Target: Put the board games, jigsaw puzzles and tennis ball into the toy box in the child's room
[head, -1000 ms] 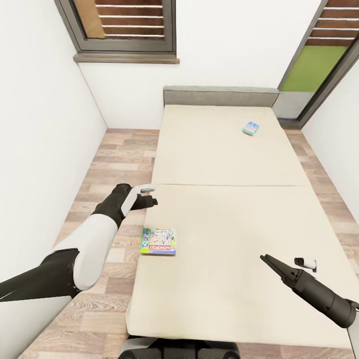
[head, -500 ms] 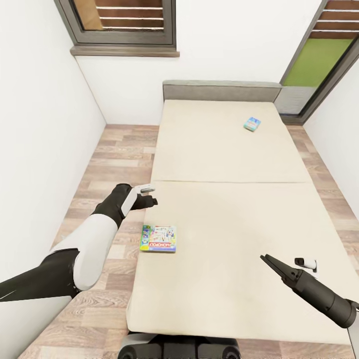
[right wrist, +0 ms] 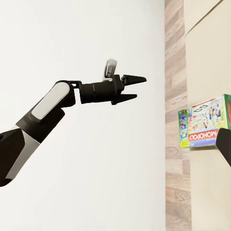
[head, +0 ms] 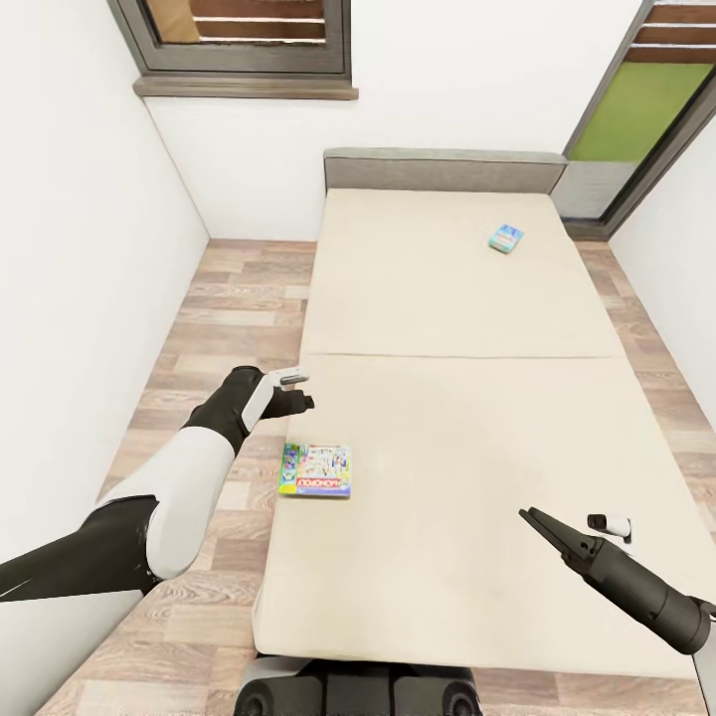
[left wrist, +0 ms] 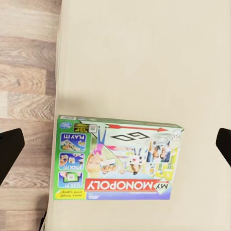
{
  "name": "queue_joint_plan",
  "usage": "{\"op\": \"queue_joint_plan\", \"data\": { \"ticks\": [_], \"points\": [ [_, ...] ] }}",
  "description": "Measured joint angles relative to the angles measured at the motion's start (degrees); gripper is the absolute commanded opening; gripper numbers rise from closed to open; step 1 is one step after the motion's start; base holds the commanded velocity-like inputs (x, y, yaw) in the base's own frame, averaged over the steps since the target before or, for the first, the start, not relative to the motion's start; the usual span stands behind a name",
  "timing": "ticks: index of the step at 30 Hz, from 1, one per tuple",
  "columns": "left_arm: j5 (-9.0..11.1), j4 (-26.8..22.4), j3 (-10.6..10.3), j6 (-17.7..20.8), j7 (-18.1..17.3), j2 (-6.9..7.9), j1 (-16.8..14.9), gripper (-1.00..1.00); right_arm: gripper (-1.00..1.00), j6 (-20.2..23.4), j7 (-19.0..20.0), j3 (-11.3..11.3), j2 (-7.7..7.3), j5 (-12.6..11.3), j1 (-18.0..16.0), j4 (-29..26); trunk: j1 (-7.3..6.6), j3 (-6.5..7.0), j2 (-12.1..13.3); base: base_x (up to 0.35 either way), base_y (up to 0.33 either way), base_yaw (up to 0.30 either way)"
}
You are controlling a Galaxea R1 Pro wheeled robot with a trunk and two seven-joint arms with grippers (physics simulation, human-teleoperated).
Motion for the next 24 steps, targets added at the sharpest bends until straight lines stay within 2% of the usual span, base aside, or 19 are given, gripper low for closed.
{"op": "queue_joint_plan", "data": {
  "ticks": [12, 24],
  "points": [
    [-0.08, 0.06, -0.02, -0.02, 0.01, -0.09, 0.00, 1.00, 1.00, 0.00, 0.00, 0.01, 0.04, 0.02, 0.00, 0.00, 0.00, -1.11, 0.00, 0.000, 0.000, 0.000],
    [-0.16, 0.09, -0.07, -1.49, 0.05, -0.87, -0.01, 1.00, 1.00, 0.00, 0.00, 0.01, 0.06, 0.05, 0.00, 0.00, 0.00, -2.22, 0.00, 0.000, 0.000, 0.000]
  ]
}}
